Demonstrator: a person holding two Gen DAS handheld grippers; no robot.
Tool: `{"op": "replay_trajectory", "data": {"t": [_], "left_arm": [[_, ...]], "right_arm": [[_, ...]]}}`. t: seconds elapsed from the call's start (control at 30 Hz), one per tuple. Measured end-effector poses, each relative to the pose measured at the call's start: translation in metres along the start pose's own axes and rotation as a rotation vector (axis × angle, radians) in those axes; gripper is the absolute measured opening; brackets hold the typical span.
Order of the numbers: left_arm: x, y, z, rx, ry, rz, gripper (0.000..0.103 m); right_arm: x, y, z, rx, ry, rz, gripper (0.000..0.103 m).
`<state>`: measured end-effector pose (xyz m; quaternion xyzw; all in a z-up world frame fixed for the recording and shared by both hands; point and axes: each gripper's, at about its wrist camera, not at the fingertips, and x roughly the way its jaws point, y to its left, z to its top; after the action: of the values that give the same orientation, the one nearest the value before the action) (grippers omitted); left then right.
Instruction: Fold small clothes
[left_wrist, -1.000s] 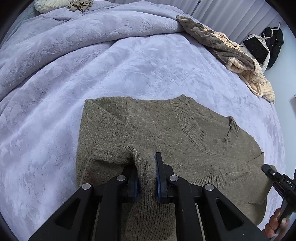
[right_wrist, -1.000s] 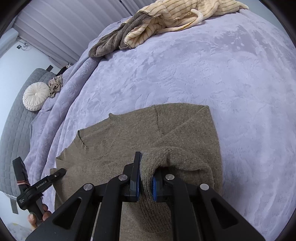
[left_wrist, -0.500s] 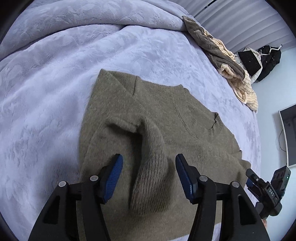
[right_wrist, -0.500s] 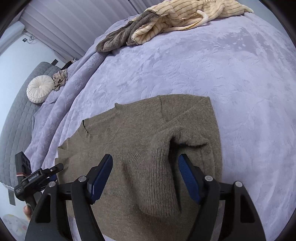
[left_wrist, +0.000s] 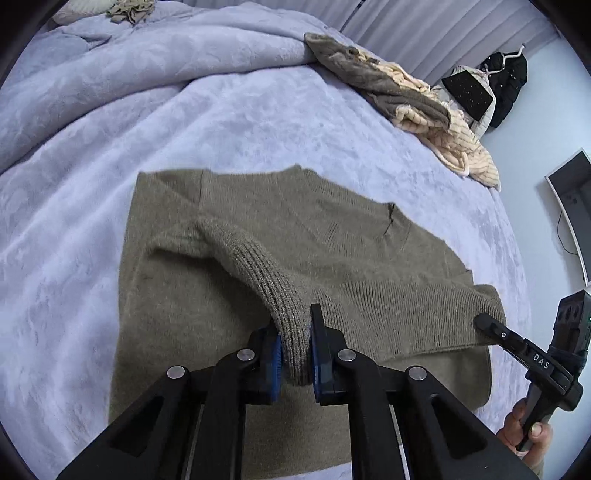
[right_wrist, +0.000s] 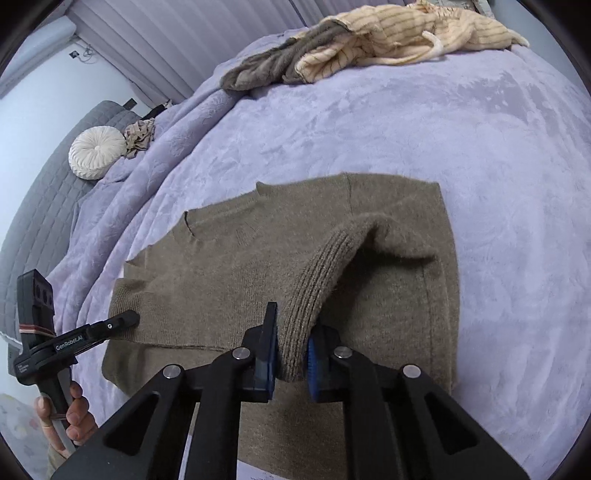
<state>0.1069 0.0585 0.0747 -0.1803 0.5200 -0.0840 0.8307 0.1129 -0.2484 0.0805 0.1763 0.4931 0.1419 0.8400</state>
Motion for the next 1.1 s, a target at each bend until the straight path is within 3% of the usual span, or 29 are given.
{"op": "replay_trajectory", "data": {"t": [0.23,0.33,0.37,0.4,0.43,0.47,0.5,0.53,0.7,0.87,1.0,1.1], "left_arm": [[0.008,0.013,0.047,-0.127,-0.042,-0.042,0.014],[0.021,0.022,0.065,-0.200,-0.025,-0.049,0.014],[0.025,0.024,0.068,-0.217,-0.015,-0.048,0.014],[0.029,0.026,0.071,-0.230,-0.006,-0.052,0.021],[0.032,0.027,0.074,-0.239,-0.001,-0.051,0.032],[0.032,0.030,0.076,-0.248,-0.015,-0.036,0.060],[0.030,0.032,0.077,-0.258,-0.038,-0.024,0.084],[0.027,0.036,0.077,-0.272,-0.069,-0.009,0.087],[0.021,0.051,0.073,-0.280,-0.086,-0.057,0.087],[0.035,0.017,0.063,-0.094,-0.037,-0.087,0.087],[0.049,-0.013,0.062,0.082,-0.026,-0.053,0.087],[0.063,0.001,0.073,0.083,-0.027,0.033,0.087]], "right_arm": [[0.009,-0.003,0.036,0.060,-0.023,0.049,0.014],[0.021,-0.007,0.055,0.105,-0.023,0.074,0.020],[0.024,-0.008,0.060,0.117,-0.024,0.084,0.031],[0.030,-0.009,0.071,0.133,-0.032,0.103,0.040],[0.030,-0.009,0.071,0.133,-0.032,0.103,0.064],[0.031,-0.008,0.074,0.133,-0.044,0.093,0.079],[0.029,-0.008,0.078,0.128,-0.063,0.076,0.080],[0.028,-0.006,0.080,0.120,-0.080,0.060,0.080],[0.027,-0.006,0.079,0.072,-0.074,0.020,0.080],[0.040,0.009,0.066,-0.087,-0.038,-0.086,0.080],[0.063,0.026,0.059,-0.241,0.004,-0.196,0.080],[0.075,0.021,0.055,-0.307,0.028,-0.290,0.080]]}}
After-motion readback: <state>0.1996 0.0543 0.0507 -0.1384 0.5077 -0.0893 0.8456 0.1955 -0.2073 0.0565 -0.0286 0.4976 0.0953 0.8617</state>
